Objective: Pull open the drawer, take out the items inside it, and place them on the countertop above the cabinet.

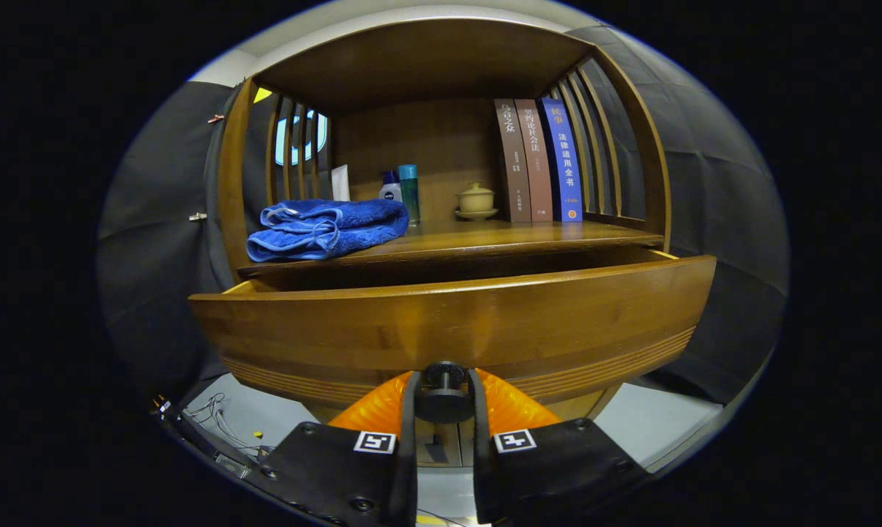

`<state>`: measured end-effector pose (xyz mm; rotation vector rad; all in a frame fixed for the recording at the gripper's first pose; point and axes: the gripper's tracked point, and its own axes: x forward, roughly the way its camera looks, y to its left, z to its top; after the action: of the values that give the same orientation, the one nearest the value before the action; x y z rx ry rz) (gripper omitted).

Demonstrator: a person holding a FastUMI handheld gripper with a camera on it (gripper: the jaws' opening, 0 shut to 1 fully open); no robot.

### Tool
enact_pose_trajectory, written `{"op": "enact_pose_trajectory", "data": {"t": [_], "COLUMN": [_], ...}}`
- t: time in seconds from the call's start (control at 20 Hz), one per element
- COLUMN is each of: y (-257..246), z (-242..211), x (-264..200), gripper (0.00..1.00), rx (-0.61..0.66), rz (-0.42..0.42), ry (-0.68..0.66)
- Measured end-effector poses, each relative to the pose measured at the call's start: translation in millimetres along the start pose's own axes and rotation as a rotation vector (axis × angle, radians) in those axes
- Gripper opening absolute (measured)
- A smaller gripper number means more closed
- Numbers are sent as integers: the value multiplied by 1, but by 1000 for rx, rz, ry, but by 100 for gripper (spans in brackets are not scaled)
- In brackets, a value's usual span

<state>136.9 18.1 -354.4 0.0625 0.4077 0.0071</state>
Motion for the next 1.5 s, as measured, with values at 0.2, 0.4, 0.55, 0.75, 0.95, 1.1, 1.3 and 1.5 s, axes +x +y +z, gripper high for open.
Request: {"op": "enact_pose_trajectory", "data": {"t": [0.2, 0.4, 0.55, 0.75, 0.95, 1.1, 1.3, 1.5], "y": [1, 0, -1, -1, -1, -2, -8, -19], "z": [-7, -12, -15, -17, -23, -19, -9, 14], "x": [-28, -50, -58, -65, -66, -66, -74, -95], "gripper": [34, 34, 34, 34, 34, 46, 100, 99], "rx": [20, 29, 21, 23, 19, 4, -29, -31], "rz": [9, 16, 14, 16, 16, 18, -4, -20], "ry": [2, 3, 3, 5, 7, -3, -6, -18]}}
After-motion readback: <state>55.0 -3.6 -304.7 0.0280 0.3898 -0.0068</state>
